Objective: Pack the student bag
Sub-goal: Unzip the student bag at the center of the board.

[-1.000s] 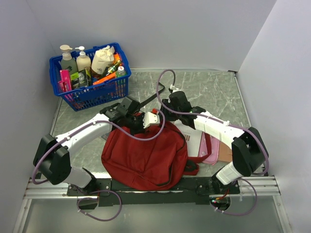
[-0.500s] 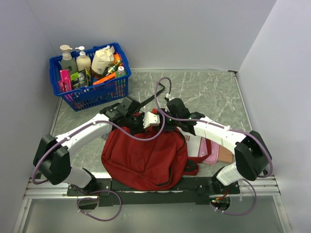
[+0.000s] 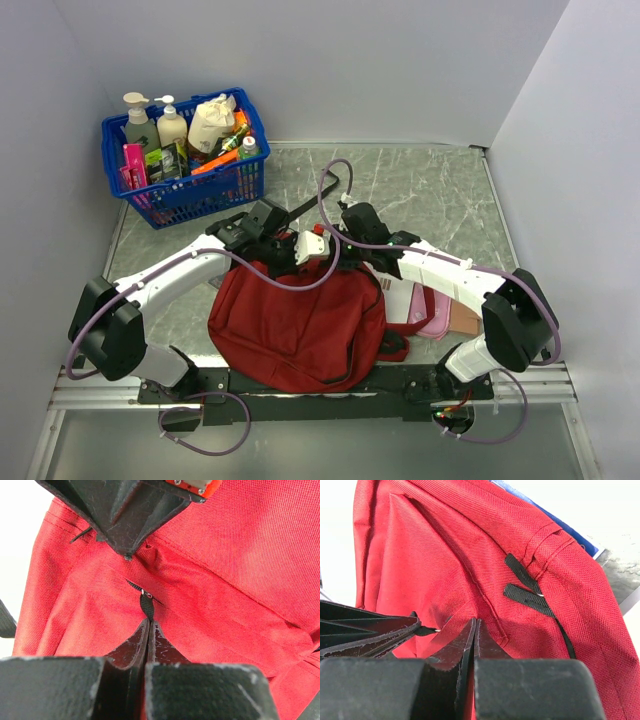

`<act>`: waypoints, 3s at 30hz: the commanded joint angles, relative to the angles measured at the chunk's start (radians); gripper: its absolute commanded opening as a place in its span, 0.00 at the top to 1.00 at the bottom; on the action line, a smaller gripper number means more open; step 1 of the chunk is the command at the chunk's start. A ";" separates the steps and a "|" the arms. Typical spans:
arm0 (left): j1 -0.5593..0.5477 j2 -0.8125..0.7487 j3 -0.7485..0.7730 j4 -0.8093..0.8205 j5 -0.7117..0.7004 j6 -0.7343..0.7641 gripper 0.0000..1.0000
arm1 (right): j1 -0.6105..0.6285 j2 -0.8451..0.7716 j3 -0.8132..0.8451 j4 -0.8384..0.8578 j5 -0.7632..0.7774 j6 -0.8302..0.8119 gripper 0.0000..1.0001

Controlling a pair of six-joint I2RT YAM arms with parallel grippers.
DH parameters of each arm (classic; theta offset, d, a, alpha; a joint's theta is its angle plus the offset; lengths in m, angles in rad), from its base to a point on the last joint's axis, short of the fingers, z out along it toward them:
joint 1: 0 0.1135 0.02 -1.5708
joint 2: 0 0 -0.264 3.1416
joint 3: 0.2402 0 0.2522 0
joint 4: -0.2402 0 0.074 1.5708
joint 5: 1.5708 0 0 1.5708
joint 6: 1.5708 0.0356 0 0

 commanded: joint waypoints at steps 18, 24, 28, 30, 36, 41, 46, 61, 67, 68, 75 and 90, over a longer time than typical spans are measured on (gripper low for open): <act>-0.110 -0.261 -0.198 -0.287 0.021 0.001 0.99 | -0.034 0.033 0.088 0.013 0.162 -0.044 1.00; -0.113 -0.352 -0.250 -0.301 0.045 -0.068 0.99 | -0.036 0.031 0.062 0.002 0.219 -0.045 0.99; -0.113 -0.358 -0.268 -0.220 0.013 -0.124 0.99 | 0.002 -0.036 0.036 -0.045 0.239 -0.019 0.38; -0.115 -0.343 -0.265 -0.188 0.021 -0.152 0.99 | 0.045 -0.097 0.038 -0.099 0.280 -0.001 0.31; -0.115 -0.303 -0.201 -0.142 0.033 -0.194 0.99 | 0.189 -0.095 0.103 -0.217 0.259 0.085 0.24; -0.115 -0.310 -0.195 -0.136 0.008 -0.197 0.99 | 0.265 0.019 0.251 -0.356 0.282 0.125 0.27; -0.115 -0.320 -0.188 -0.143 0.014 -0.186 0.99 | 0.295 0.175 0.401 -0.570 0.373 0.211 0.34; -0.116 -0.329 -0.184 -0.142 -0.024 -0.175 0.98 | 0.303 0.136 0.277 -0.479 0.356 0.231 0.67; -0.116 -0.317 -0.181 -0.133 -0.036 -0.175 0.98 | 0.305 0.031 0.121 -0.414 0.349 0.246 0.98; -0.116 -0.315 -0.181 -0.131 -0.035 -0.178 0.98 | 0.302 0.030 0.111 -0.415 0.348 0.248 1.00; -0.116 -0.291 -0.129 -0.113 -0.082 -0.221 0.75 | 0.303 -0.033 0.018 -0.325 0.348 0.236 1.00; -0.112 -0.321 -0.176 0.283 -0.328 -0.713 0.60 | 0.357 -0.274 -0.444 0.191 0.431 0.300 1.00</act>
